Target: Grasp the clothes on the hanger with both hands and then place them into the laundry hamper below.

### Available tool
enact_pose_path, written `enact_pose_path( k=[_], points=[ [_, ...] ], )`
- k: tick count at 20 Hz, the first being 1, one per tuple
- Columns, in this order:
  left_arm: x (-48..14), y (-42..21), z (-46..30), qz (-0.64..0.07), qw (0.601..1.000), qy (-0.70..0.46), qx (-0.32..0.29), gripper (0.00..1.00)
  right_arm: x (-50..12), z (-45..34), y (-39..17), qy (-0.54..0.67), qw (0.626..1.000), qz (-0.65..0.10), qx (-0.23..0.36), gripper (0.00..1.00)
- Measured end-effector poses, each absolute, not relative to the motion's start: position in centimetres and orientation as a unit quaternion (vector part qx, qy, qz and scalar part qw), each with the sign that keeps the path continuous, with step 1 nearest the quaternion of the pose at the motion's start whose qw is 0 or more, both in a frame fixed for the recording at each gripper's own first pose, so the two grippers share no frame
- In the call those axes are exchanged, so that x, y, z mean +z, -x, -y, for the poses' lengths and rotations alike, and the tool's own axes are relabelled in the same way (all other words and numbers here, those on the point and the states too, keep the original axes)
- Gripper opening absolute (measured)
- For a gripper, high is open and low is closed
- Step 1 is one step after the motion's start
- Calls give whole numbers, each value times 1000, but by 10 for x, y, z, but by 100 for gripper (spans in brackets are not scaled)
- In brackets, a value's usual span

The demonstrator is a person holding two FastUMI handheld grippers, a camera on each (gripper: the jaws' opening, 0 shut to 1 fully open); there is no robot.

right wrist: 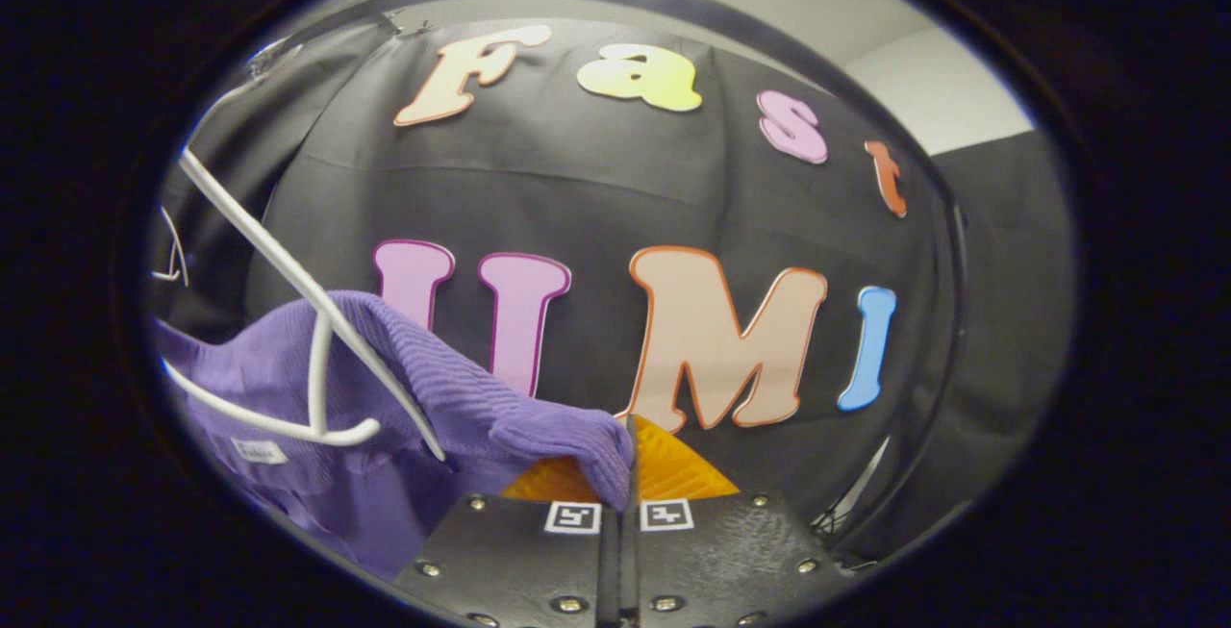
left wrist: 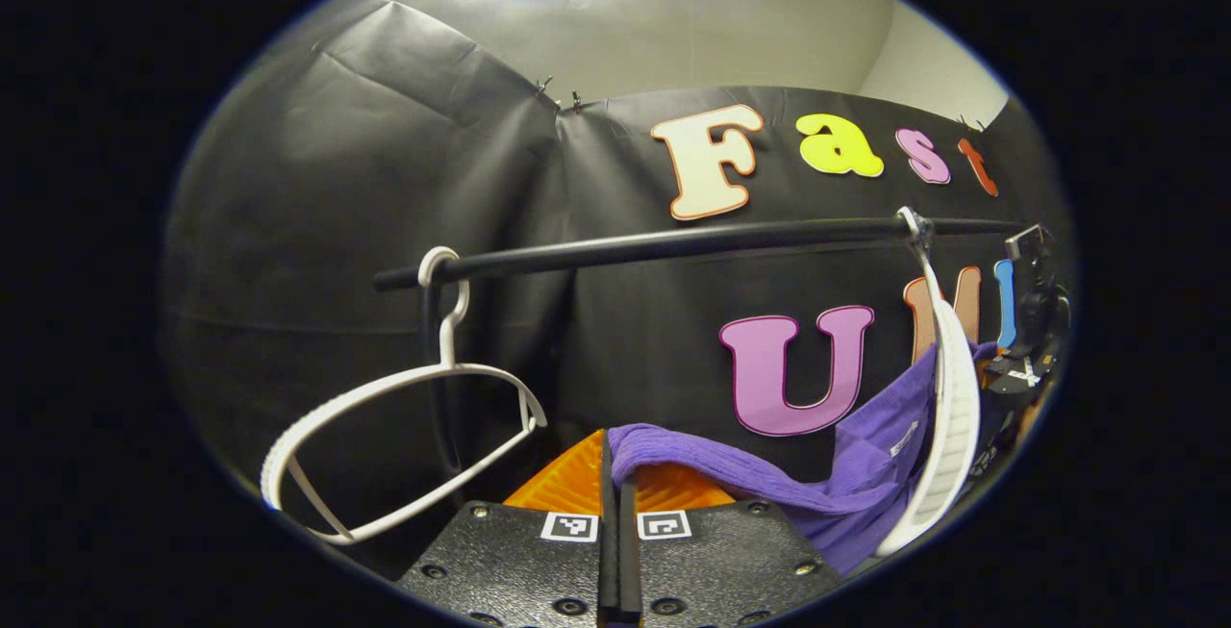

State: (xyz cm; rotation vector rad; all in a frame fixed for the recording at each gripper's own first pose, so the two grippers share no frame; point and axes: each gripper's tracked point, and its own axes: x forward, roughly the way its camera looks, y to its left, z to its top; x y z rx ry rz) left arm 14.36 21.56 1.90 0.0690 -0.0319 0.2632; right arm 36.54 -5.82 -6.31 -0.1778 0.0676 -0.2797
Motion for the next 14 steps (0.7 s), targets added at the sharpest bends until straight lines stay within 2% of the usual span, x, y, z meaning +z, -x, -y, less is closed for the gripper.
enact_pose_path(
  k=[6, 10, 14],
  points=[
    [-27, -142, -216, -14, 992, -7, 124, 1, -123, 52, -360, 33, 990, -76, -113, 1],
    [-50, -132, -221, -26, 992, 6, 126, 1, -155, 29, -342, -10, 993, -97, -72, 1],
    [-76, -109, -225, -29, 990, 10, 137, 1, -179, 18, -317, -32, 992, -108, -60, 1]
  ],
)
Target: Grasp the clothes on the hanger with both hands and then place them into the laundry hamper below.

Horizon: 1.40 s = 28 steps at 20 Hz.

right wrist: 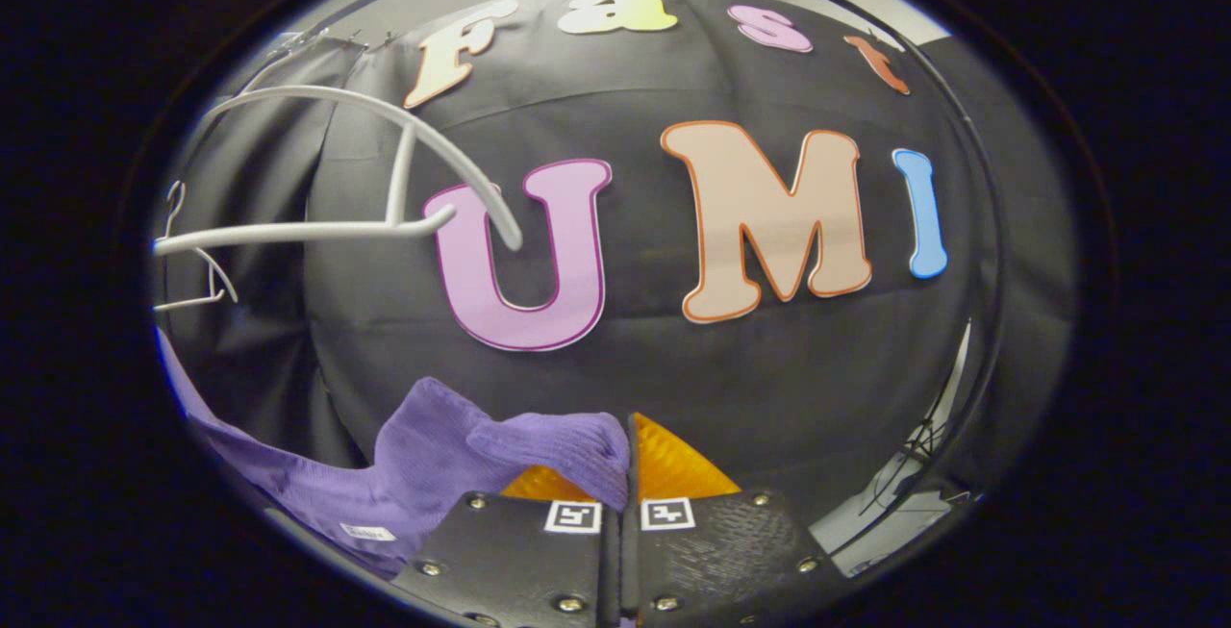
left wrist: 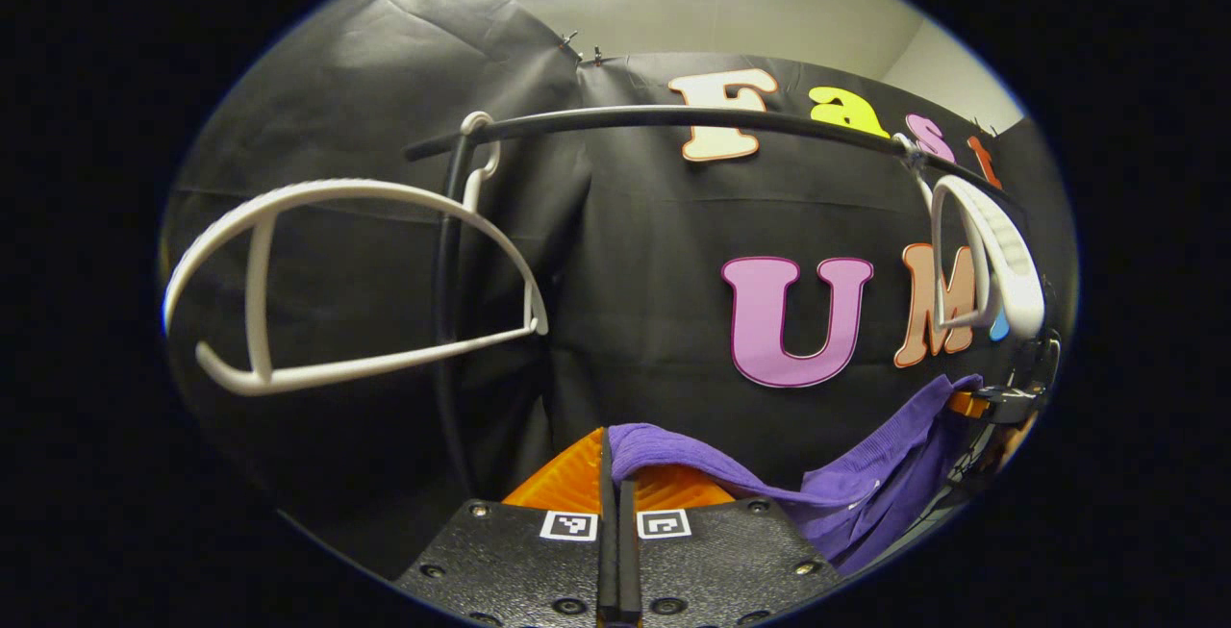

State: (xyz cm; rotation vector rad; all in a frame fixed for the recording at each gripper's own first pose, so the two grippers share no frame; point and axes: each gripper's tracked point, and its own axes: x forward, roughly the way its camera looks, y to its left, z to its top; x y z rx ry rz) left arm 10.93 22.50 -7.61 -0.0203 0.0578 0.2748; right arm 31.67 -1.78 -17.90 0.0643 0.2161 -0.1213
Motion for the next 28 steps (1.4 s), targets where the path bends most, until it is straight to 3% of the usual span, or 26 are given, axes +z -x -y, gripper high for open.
enact_pose_path(
  k=[8, 22, 28],
  points=[
    [-125, -79, -189, -47, 991, 39, 121, 1, -204, -26, -237, -61, 990, -127, -4, 1],
    [-125, -93, -69, -25, 999, 26, 13, 0, -134, -95, -164, -60, 996, -22, 57, 1],
    [-117, -106, -21, 0, 997, 64, -34, 0, -130, -68, -148, -83, 996, 5, 35, 1]
  ],
)
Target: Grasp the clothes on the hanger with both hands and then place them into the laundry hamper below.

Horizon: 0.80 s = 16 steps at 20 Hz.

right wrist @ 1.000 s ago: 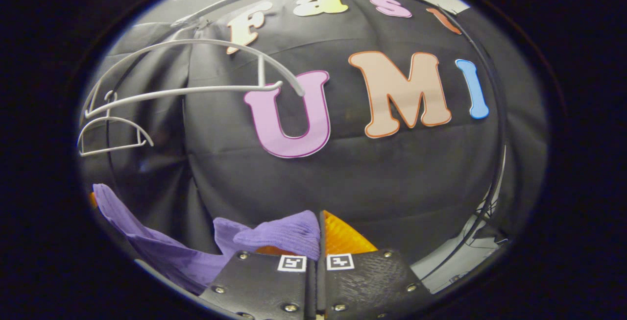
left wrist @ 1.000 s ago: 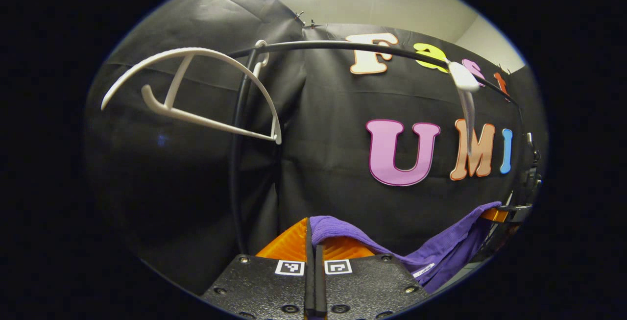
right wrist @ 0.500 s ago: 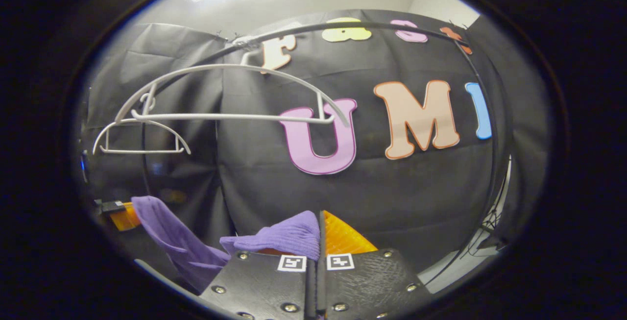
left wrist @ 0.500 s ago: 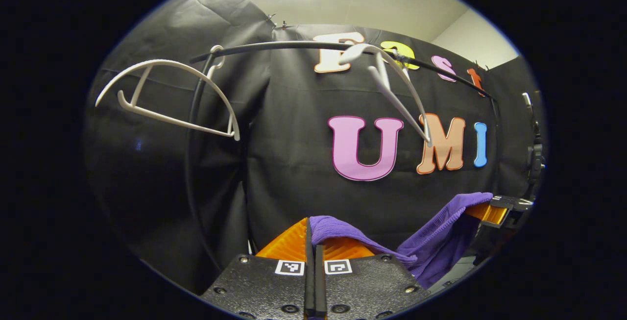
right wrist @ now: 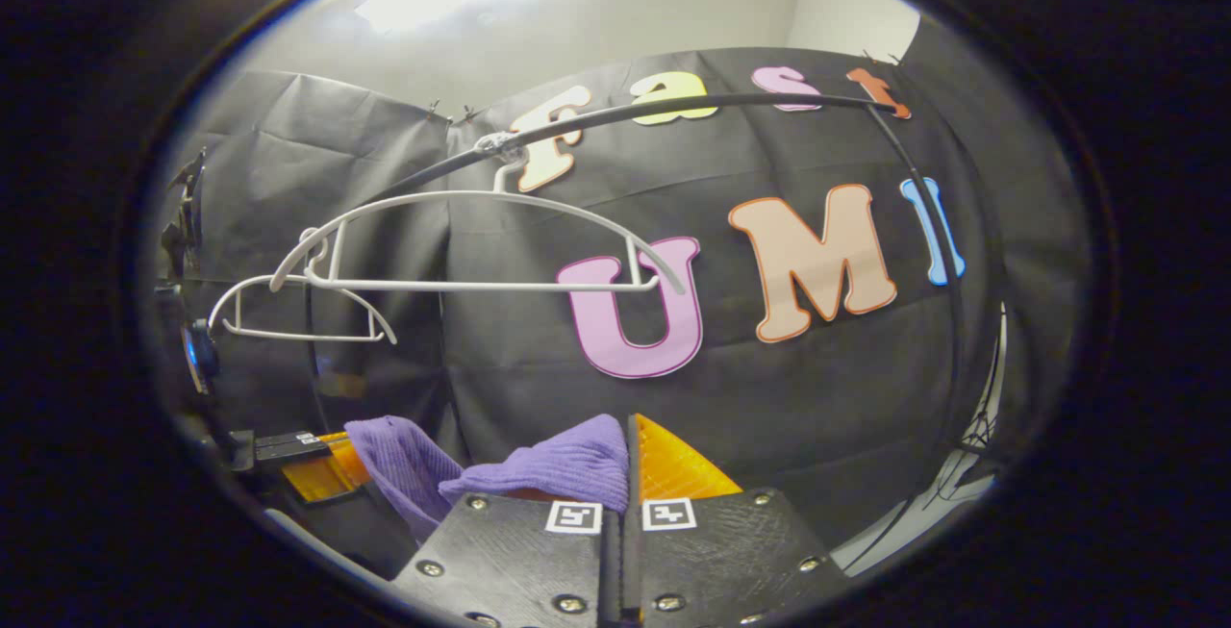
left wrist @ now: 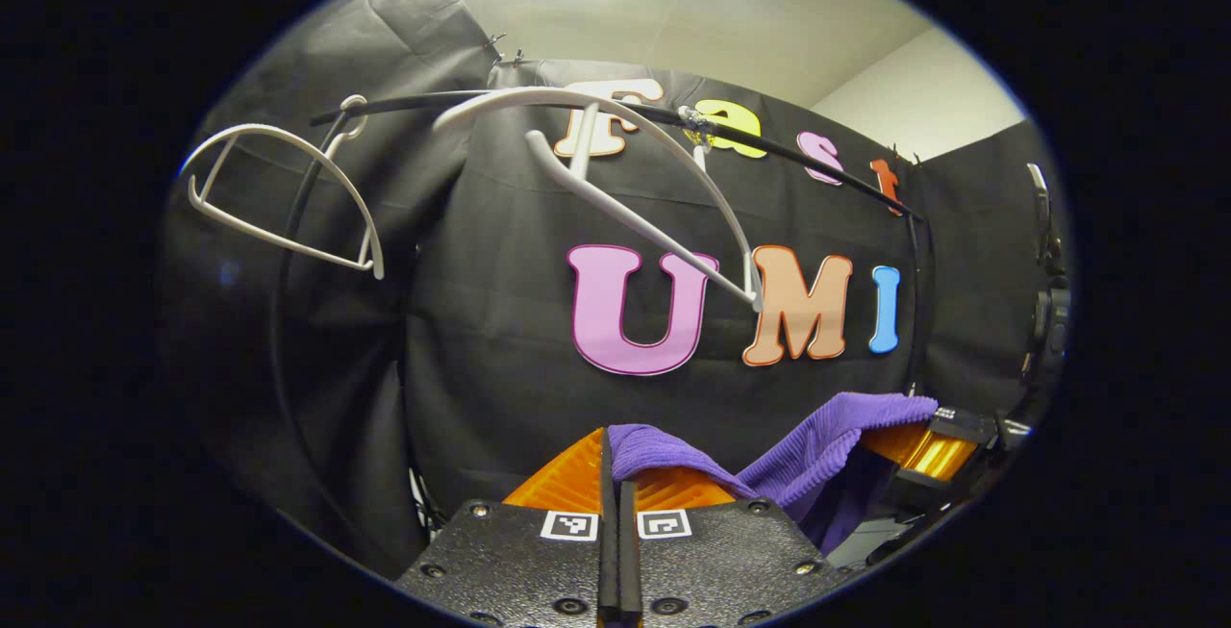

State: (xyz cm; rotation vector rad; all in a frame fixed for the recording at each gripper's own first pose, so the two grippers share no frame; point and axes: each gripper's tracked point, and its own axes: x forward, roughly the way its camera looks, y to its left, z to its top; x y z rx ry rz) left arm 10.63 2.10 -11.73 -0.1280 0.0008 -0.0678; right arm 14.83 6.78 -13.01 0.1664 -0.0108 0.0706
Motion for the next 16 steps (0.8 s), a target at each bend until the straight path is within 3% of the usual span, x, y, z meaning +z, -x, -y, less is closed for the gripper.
enact_pose_path(
  k=[2, 4, 16],
  points=[
    [-125, -113, -8, -10, 997, 62, -44, 1, -133, -61, -146, -87, 996, 15, 28, 5],
    [-135, -119, 6, -21, 996, 67, -57, 1, -149, -53, -147, -86, 996, 1, 18, 1],
    [-239, -149, 24, -91, 993, 52, -61, 1, -273, -35, -167, -116, 988, -105, -3, 1]
  ],
)
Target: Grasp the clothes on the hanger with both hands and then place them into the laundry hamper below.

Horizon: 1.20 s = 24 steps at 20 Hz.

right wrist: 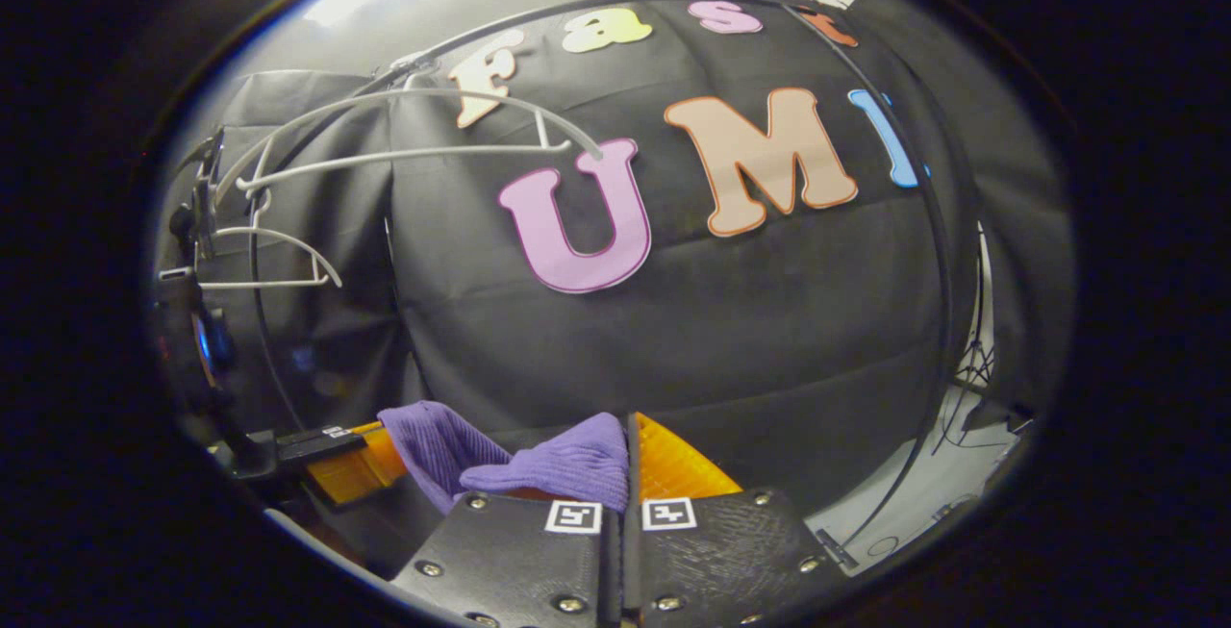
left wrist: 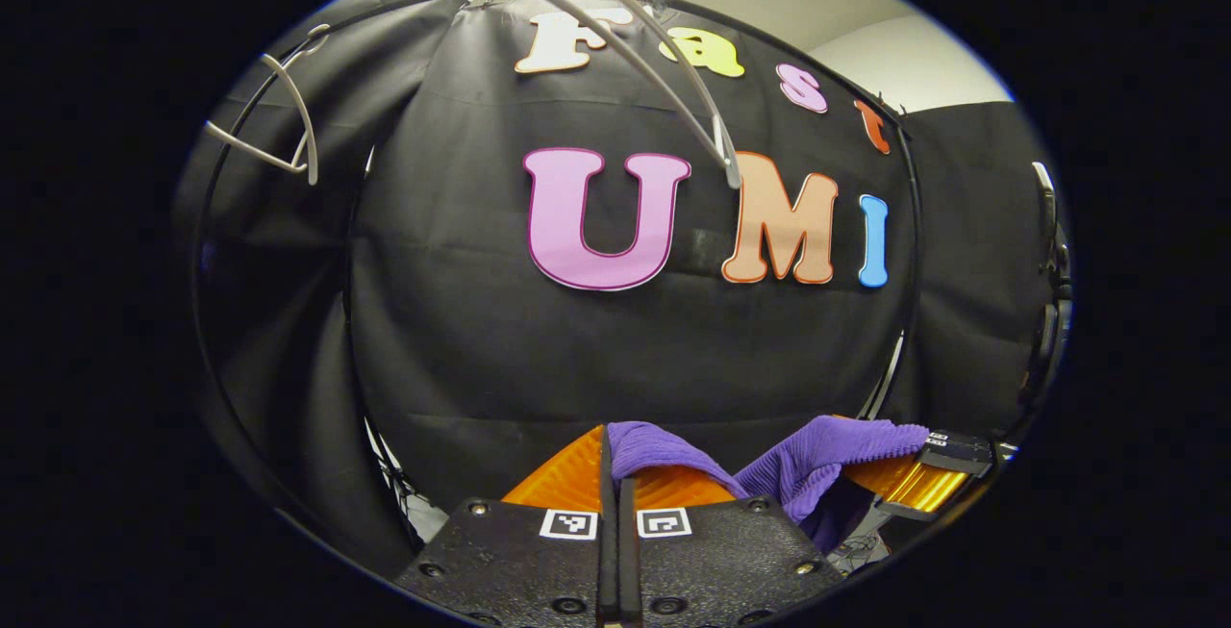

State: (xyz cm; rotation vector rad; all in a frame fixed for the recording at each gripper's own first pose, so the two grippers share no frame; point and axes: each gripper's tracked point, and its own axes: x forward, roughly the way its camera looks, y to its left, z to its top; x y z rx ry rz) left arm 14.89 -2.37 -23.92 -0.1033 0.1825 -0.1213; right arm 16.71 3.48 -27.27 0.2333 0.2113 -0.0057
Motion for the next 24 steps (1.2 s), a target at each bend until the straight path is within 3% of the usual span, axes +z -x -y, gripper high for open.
enact_pose_path(
  k=[14, 23, 24],
  points=[
    [-336, -139, 17, -139, 988, 31, -61, 1, -396, -21, -154, -103, 977, -184, -37, 1],
    [-430, -136, 20, -176, 982, 11, -61, 3, -501, -9, -137, -77, 954, -282, -64, 3],
    [-445, -135, 21, -188, 980, 9, -62, 6, -513, -8, -133, -77, 949, -297, -67, 3]
  ],
)
